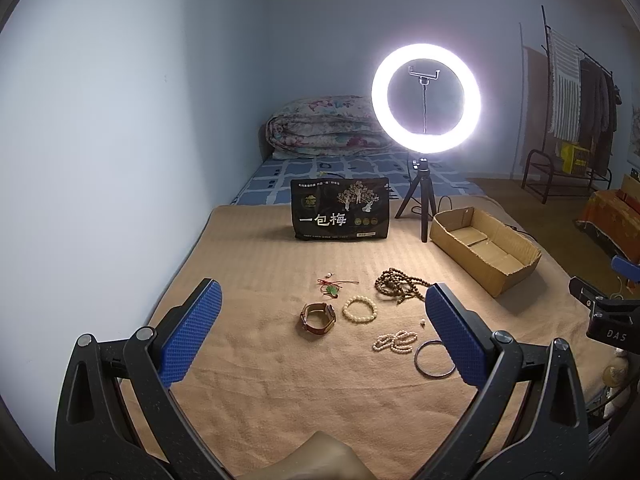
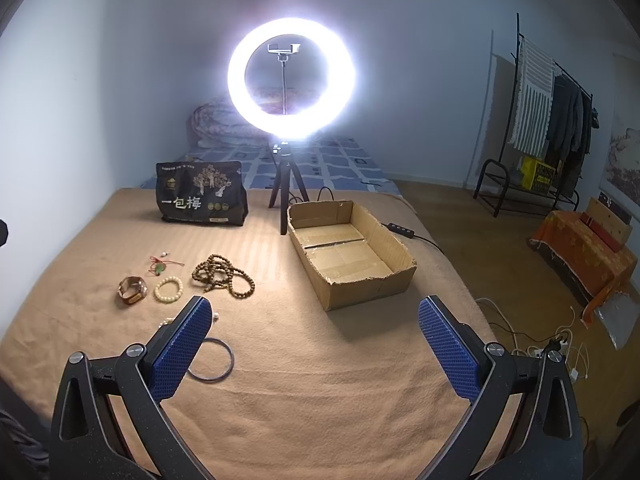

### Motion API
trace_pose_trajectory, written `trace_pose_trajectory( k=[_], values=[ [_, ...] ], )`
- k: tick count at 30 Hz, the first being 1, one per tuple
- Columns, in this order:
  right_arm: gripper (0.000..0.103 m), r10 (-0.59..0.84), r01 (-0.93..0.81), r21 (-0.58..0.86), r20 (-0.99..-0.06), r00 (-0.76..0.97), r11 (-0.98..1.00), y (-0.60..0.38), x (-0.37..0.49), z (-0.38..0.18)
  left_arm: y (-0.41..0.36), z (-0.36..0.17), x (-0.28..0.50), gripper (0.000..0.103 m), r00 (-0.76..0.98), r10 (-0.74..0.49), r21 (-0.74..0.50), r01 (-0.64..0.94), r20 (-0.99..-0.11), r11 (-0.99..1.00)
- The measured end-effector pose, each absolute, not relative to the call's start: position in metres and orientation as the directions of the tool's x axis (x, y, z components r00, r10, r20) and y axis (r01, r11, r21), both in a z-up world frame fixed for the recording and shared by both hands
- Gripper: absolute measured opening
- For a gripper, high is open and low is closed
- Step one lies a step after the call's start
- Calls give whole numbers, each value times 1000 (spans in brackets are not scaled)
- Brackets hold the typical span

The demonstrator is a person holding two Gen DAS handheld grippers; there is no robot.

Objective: Organize jewelry

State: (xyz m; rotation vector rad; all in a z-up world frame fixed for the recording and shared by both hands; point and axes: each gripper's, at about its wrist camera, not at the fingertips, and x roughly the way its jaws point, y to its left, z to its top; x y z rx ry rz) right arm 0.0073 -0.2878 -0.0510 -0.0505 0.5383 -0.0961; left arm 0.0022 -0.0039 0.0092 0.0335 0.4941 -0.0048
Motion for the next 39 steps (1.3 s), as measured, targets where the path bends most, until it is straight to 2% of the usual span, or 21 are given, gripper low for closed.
trace_pose_trajectory(
  k=[39],
  values=[
    [103,-101,70,-79,-506,857,994,-289,6,-53,-2,13,-1,103,885,12,35,5,-465,999]
  ],
)
